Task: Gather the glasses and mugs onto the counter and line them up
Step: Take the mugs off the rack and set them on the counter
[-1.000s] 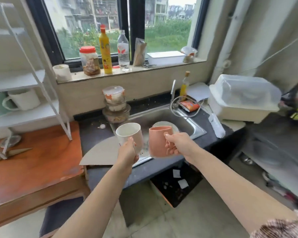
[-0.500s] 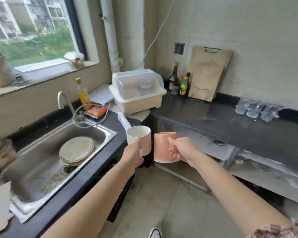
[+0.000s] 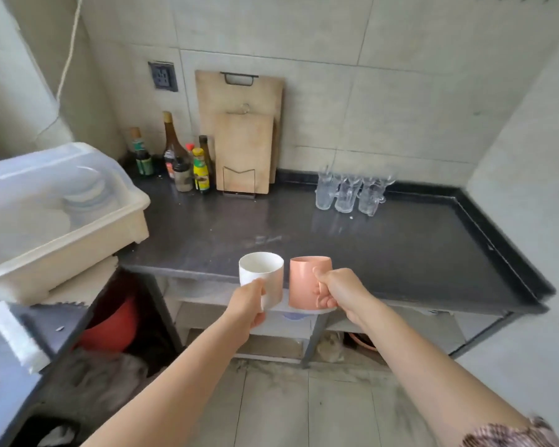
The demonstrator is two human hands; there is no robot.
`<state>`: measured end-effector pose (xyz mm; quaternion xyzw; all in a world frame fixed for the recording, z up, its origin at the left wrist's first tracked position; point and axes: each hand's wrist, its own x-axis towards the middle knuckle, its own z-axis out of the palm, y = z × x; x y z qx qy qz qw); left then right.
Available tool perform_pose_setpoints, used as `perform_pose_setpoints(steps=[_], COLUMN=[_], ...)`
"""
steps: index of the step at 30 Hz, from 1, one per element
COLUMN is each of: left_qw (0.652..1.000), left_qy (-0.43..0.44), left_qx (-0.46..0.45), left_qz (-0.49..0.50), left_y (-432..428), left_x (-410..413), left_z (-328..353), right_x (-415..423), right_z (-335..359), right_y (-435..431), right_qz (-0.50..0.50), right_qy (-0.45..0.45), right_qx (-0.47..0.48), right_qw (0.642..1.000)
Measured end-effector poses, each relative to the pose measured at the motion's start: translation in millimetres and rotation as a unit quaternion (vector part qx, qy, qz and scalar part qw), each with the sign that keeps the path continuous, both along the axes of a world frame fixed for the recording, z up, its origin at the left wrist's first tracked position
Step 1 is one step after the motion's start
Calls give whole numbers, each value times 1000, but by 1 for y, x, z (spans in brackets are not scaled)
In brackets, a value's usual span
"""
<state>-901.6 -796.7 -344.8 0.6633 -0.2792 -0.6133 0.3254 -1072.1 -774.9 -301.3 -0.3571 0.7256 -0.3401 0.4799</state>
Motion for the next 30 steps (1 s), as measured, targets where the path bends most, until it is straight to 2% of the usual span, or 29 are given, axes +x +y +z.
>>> perform_pose_setpoints(steps=[5, 14, 25, 30], left_qw=[997, 993, 993, 995], left_qy=[16, 51, 58, 16], left_qx=[30, 75, 92, 84], left_qz=[-67, -73, -35, -47], left_y=[-63, -169, -272, -289], left_x=[-60, -150, -232, -245], left_z=[1, -14, -65, -85], right_x=[-55, -142, -233, -247], right_z=[-14, -54, -103, -118], right_y=[-48, -143, -256, -283], right_qz=[-57, -117, -51, -33], right_qy=[22, 41, 35, 38], right_qx=[17, 33, 103, 89], right_qw=[998, 992, 993, 995])
